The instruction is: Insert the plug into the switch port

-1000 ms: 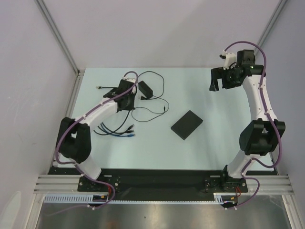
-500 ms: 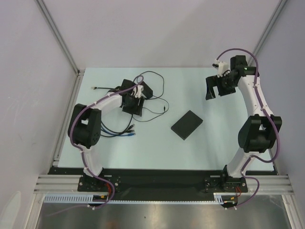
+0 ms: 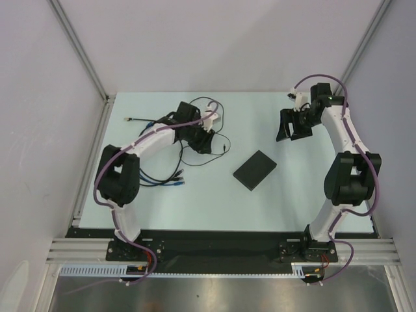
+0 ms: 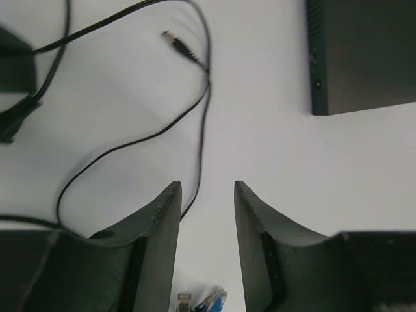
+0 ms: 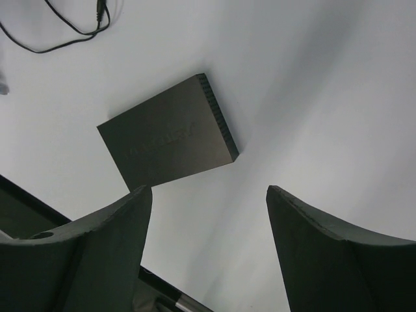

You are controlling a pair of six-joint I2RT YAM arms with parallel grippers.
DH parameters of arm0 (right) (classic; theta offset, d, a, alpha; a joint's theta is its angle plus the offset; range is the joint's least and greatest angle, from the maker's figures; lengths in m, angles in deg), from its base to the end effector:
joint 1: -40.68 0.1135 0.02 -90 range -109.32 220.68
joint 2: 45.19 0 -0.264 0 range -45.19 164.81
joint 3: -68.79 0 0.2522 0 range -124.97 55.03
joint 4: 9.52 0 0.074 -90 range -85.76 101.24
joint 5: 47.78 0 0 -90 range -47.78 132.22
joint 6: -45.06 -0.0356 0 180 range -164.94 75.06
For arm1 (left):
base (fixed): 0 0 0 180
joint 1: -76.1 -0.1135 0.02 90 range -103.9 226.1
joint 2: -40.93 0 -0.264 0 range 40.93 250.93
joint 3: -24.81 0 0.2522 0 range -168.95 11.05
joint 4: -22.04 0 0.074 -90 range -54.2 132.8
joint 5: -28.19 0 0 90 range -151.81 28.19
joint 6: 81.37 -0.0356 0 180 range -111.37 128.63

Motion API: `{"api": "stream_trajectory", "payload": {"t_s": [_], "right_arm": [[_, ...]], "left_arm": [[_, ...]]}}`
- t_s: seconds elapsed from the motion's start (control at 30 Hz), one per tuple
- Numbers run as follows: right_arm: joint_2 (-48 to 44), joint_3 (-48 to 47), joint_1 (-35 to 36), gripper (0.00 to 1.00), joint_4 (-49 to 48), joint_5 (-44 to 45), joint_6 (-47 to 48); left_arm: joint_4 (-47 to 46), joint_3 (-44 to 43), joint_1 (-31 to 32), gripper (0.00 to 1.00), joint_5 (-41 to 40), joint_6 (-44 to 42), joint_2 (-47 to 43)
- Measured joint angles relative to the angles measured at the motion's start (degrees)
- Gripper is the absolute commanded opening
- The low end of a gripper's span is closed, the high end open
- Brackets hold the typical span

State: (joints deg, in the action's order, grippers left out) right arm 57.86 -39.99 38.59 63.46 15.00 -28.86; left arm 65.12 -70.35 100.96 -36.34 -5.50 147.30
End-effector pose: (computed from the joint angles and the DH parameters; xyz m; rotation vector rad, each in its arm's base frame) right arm 0.3718 0.0027 0.2984 -0.4470 2.5922 0.5447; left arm 0.3599 -0.1836 0.2316 1.0025 2.2883 -0.6357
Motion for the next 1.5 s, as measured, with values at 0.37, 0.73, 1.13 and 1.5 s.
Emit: {"api": "stream_trajectory", "payload": {"t_s": [0.37,0.73,1.13,1.5], "right_arm": [[1.18,8.02,10.49,0.72,-7.21,2.84,-0.85],[0.66,15.30,35.12,0.50,-22.69,18.29,2.91],[8.11,17.00,41.62,0.43,-26.71,24.87,4.59],[-3.76,34.69,42.23,0.46,-27.93,25.62,17.70]], "left_arm": [[0.63,-0.61,4.44,0.49,3.10,0.66,4.63],[-1.55,3.69,-11.32,0.55,10.16,9.33,-7.74],[-1.70,9.44,-14.16,0.56,11.19,11.82,-9.92],[-1.81,11.26,-15.15,0.56,12.24,11.74,-10.32]]}}
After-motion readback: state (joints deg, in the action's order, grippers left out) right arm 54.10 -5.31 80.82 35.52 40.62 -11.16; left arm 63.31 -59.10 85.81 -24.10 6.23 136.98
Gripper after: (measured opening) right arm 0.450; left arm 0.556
